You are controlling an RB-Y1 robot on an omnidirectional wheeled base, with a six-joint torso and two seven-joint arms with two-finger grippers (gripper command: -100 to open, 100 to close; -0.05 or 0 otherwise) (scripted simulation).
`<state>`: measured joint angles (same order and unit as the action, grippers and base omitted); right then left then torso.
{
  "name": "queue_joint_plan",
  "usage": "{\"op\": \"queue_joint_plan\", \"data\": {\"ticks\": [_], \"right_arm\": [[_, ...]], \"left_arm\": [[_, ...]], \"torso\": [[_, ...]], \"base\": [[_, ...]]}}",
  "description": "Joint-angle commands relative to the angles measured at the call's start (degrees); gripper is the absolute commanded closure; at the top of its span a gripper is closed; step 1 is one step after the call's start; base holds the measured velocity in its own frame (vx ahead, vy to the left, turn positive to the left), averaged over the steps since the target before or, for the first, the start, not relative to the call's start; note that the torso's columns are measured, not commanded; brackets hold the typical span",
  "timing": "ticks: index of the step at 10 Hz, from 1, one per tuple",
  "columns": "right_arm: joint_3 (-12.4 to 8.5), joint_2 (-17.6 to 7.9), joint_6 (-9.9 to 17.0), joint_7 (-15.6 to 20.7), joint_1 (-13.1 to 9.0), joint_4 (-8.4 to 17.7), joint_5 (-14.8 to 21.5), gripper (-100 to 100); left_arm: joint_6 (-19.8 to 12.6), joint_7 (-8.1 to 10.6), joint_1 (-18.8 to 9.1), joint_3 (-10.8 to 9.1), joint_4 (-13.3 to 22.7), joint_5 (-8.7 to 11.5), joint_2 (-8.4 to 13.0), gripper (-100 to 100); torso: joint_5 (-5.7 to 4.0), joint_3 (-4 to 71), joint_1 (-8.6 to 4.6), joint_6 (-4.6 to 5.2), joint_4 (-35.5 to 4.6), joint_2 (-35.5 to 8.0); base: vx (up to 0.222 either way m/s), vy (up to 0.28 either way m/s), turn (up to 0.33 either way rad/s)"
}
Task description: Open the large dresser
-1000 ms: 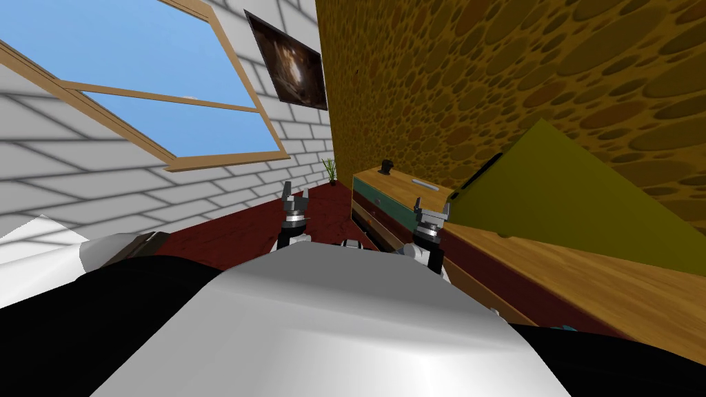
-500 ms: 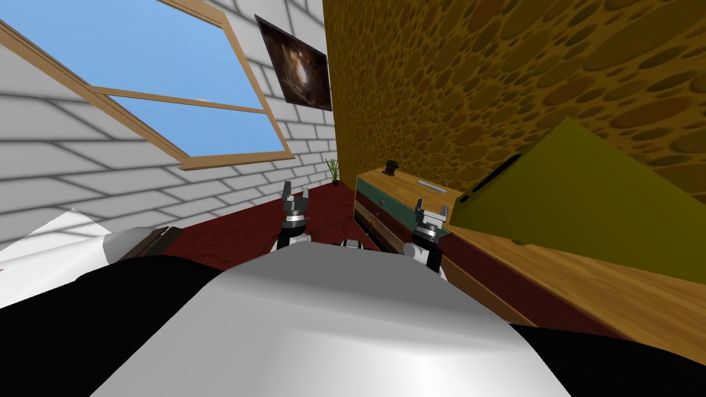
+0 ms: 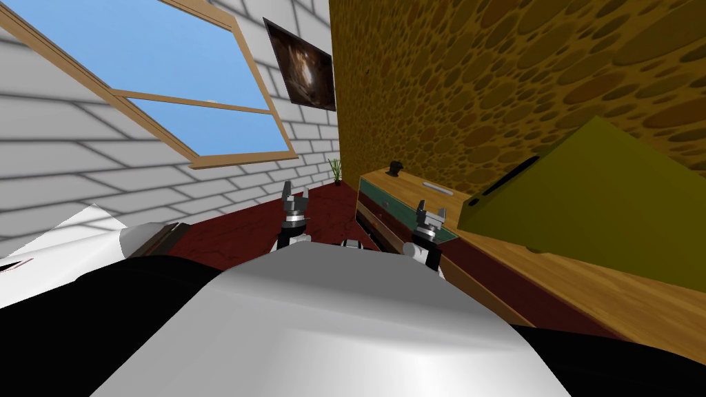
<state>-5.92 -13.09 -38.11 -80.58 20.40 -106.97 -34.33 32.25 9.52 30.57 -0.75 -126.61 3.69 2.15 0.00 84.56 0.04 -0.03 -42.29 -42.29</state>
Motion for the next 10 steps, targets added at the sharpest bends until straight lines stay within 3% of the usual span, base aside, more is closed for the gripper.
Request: {"op": "queue_joint_plan", "data": {"ticks": [1,4,6,7,9,10], "right_arm": [[0.00,0.02,-0.44,-3.35,-0.18,1.11,-0.85,-100],[-0.41,0.56,-0.99,-8.87,-1.38,4.83,-4.63,-100],[-0.41,0.56,-0.99,-11.42,-1.38,4.83,-4.63,-100],[-0.60,0.88,-1.24,-13.50,-1.98,6.68,-6.48,-100],[-0.60,0.88,-1.24,-15.35,-1.98,6.68,-6.48,-100],[-0.79,1.25,-1.49,-17.63,-2.57,8.51,-8.28,-100]], "left_arm": [[0.00,0.00,0.01,0.00,0.00,0.00,0.00,0],[0.00,0.00,0.01,0.00,0.00,0.00,0.00,0],[0.00,0.00,0.01,0.00,0.00,0.00,0.00,0],[0.00,0.00,0.01,-0.01,0.00,0.00,0.00,0],[0.00,0.00,0.00,0.00,0.00,0.00,0.00,0],[0.00,0.00,0.00,-0.01,0.00,0.00,0.00,0]], "torso": [[0.01,0.01,-0.02,0.04,0.00,0.02],[0.01,0.01,-0.03,0.03,0.00,0.01],[0.00,0.00,-0.04,0.04,0.00,-0.01],[-0.02,-0.01,-0.13,0.04,-0.01,-0.02],[-0.09,0.05,-0.07,-0.07,0.08,0.12],[-0.10,0.07,-0.13,-0.05,0.09,0.14]], "base": [[0.015,0.026,-0.014],[0.018,0.048,0.090],[0.013,0.035,0.020],[0.023,0.033,0.082],[0.008,0.027,0.030],[0.017,0.034,0.079]]}}
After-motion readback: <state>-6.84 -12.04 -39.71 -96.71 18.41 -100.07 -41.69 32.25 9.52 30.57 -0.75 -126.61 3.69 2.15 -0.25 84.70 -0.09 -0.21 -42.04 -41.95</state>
